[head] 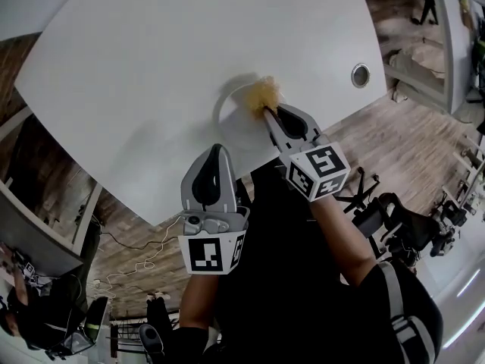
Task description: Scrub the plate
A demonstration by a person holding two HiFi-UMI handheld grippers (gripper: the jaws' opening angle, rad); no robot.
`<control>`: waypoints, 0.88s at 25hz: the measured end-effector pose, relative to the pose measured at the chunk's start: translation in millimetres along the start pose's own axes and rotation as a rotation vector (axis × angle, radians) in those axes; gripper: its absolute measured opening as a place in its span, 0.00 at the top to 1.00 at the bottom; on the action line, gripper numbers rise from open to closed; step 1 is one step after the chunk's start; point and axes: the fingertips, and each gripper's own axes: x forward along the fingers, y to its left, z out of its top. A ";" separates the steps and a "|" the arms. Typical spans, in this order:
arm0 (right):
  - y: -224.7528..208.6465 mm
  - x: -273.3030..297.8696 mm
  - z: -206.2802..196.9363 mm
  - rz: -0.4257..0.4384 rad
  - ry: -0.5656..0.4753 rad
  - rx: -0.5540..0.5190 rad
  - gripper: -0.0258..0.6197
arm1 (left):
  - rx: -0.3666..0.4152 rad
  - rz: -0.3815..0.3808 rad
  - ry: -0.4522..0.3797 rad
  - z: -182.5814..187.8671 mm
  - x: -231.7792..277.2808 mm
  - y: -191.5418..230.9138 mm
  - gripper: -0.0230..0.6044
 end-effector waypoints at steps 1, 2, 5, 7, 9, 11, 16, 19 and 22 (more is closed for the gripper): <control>1.5 1.8 1.4 0.005 0.002 -0.006 0.89 | -0.004 0.005 -0.001 0.2 -0.7 1.3 0.96; 2.5 3.5 3.2 0.009 0.004 -0.013 0.90 | -0.008 0.009 -0.003 0.8 -1.1 2.3 0.96; 4.1 6.9 8.0 0.019 0.010 -0.029 0.90 | -0.016 0.020 -0.007 3.0 -0.9 3.2 0.96; 5.7 7.9 9.2 0.024 0.014 -0.041 0.89 | -0.020 0.026 -0.012 3.9 -1.7 3.8 0.96; 9.1 10.1 10.2 0.028 0.018 -0.055 0.90 | -0.025 0.032 -0.020 5.1 -3.3 6.9 0.96; 14.1 12.6 11.2 0.033 0.021 -0.066 0.89 | -0.031 0.038 -0.026 6.5 -5.5 11.1 0.96; 27.0 16.3 10.7 0.052 0.031 -0.083 0.90 | -0.036 0.049 -0.034 9.7 -10.9 16.8 0.96; 32.9 17.1 9.8 0.063 0.038 -0.093 0.89 | -0.037 0.049 -0.037 10.4 -12.6 16.8 0.96; 40.7 18.9 7.2 0.073 0.045 -0.103 0.89 | -0.038 0.050 -0.042 11.1 -16.3 19.8 0.96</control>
